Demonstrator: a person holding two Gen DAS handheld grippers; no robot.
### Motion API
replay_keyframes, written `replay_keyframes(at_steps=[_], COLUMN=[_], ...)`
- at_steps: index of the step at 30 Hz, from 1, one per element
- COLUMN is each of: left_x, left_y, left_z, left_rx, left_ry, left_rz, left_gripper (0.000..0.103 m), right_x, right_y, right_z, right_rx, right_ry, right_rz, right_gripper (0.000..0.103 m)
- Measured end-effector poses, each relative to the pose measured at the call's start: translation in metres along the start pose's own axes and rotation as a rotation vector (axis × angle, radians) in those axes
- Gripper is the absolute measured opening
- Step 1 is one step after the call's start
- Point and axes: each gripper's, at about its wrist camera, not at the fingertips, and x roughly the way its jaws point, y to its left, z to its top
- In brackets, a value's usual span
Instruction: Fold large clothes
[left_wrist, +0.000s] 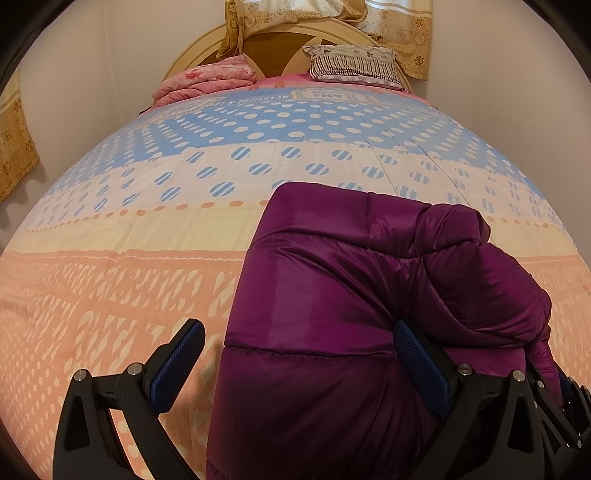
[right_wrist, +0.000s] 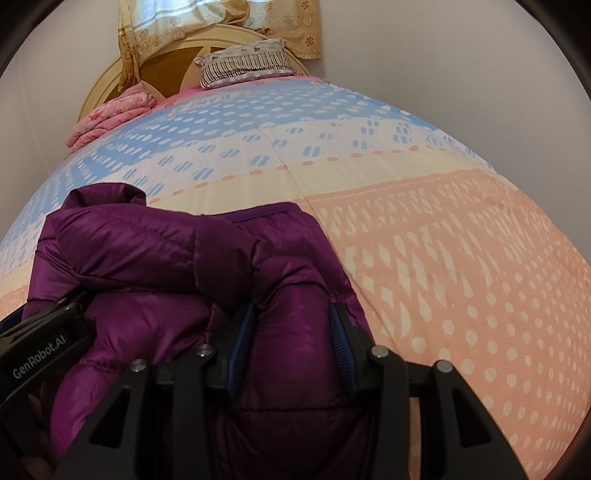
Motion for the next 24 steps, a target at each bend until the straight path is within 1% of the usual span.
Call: replay_keyframes(at_steps=[6, 9, 11, 12, 14, 15, 17, 19, 21, 24], left_x=[0.000, -0.002, -0.013, -0.023, -0.051, -0.063, -0.080, -0.081, -0.073, -0.069], left_y=[0.005, 0.011, 0.019, 0.024, 0.035, 0.039, 0.048, 0.054, 0.054, 0.056], left_z=[0.001, 0.004, 0.002, -0.001, -0.010, -0.015, -0.027, -0.039, -0.046, -0.050], left_rx=[-0.014, -0.019, -0.018, -0.023, -0.023, -0.004, 0.028, 0.043, 0.050, 0.020], left_ry=[0.013, 0.050, 0.065, 0.061, 0.024, 0.001, -0.019, -0.004, 0.020, 0.012], left_rz=[-0.024, -0.082, -0.119, -0.130, -0.181, -0.202, -0.194, -0.210, -0.202, -0.214], left_gripper=[0.102, 0.102, 0.102, 0.102, 0.102, 0.102, 0.102, 0.102, 0.102, 0.102], right_x=[0.000, -0.001, -0.003, -0.006, -0.019, -0.029, -0.053, -0.068, -0.068, -0.062], right_y=[0.000, -0.002, -0.004, -0.007, -0.016, -0.022, -0.032, -0.040, -0.046, -0.046], right_z=[-0.001, -0.001, 0.000, 0.000, 0.000, -0.001, -0.007, -0.017, -0.028, -0.040], right_rx=[0.002, 0.019, 0.026, 0.035, 0.052, 0.070, 0.085, 0.090, 0.104, 0.085], right_ry=[0.001, 0.005, 0.012, 0.017, 0.022, 0.006, -0.044, -0.067, -0.043, -0.020], right_rz=[0.004, 0.024, 0.040, 0.064, 0.132, 0.148, 0.166, 0.131, 0.139, 0.132], right_gripper=[0.046, 0.047, 0.048, 0.050, 0.055, 0.059, 0.066, 0.068, 0.068, 0.068])
